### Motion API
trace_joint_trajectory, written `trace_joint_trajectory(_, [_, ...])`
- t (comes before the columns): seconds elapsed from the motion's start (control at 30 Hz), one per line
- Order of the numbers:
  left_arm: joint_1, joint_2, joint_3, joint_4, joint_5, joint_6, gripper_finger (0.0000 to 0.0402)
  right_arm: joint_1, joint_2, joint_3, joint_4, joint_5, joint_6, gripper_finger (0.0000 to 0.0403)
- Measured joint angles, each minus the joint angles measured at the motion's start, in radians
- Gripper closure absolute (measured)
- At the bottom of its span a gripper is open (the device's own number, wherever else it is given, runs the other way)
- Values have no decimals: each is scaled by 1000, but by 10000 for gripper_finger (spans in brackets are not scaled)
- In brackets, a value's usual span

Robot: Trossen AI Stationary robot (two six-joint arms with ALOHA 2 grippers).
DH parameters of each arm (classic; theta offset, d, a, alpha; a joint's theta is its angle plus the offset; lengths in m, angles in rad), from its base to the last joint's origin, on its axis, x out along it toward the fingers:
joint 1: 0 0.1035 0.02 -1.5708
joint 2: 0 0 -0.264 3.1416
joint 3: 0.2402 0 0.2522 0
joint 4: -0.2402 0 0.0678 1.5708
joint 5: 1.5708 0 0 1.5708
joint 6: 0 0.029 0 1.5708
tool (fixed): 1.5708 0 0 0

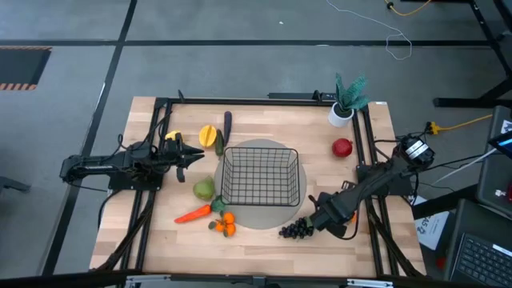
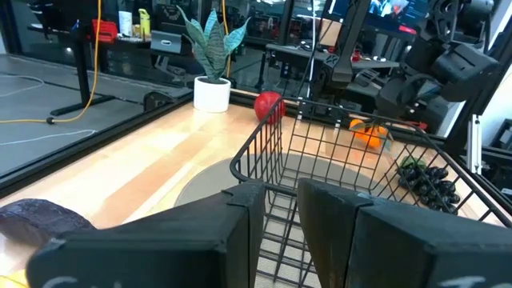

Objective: Build produce basket
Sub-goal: Put the right tangerines into the black wire basket

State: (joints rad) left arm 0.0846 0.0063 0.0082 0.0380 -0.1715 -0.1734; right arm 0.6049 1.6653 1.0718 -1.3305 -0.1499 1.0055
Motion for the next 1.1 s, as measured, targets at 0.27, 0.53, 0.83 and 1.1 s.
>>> trace_joint_trajectory(0.27, [0,0,0,0,0,0,333,-36,0,0,-128,159,-15,403])
trace_joint_trajectory(0.53, [0,0,0,0,0,0,333,-79,-1,99,-245,553,57,403])
trace_joint_trajectory(0.83, [0,0,0,0,-3,0,333,-79,-7,255,-240,1157,26,403])
trace_joint_trajectory(1.1, [0,0,0,0,-3,0,333,-103,-8,355,-241,1496,-20,403])
